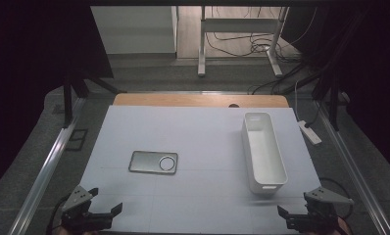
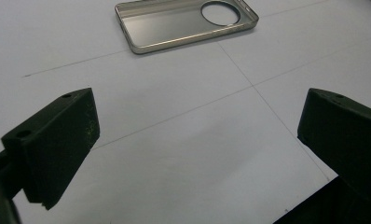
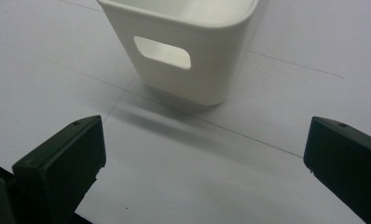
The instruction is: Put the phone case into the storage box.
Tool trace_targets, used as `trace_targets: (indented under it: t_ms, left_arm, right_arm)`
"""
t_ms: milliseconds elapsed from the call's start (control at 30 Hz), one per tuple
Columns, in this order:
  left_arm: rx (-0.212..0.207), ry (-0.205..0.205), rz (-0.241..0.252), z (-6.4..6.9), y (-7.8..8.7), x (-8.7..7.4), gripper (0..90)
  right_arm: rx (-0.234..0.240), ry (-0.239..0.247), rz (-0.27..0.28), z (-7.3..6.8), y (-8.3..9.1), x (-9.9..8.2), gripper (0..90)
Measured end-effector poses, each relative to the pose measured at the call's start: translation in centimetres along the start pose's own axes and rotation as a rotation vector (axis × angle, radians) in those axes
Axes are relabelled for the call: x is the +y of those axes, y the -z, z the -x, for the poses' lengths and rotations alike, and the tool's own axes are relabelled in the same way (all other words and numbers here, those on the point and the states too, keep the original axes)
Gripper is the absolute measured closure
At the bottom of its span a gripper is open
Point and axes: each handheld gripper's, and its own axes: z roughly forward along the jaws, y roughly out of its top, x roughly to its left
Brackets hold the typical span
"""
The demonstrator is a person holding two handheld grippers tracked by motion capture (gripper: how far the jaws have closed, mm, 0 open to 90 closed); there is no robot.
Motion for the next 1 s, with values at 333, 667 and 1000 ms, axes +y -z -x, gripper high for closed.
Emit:
trace_targets:
  t_ms: [333,667,1000]
  left_arm:
    - [0.004,0.006,-0.003,-0.02,-0.01,-0.01,0.0]
    - [-0.013,0.017,-0.016,-0.21,-0.13,0.04,0.0]
    - [-0.027,0.034,-0.032,-0.49,-0.45,0.29,0.0]
  right_arm:
    - [0.018,-0.002,-0.006,-0.21,-0.13,0.11,0.0]
    - [0.023,-0.023,-0.014,0.01,-0.27,0.12,0.0]
    - [0.032,-0.002,-0.024,-0.16,-0.40,0.17,0.0]
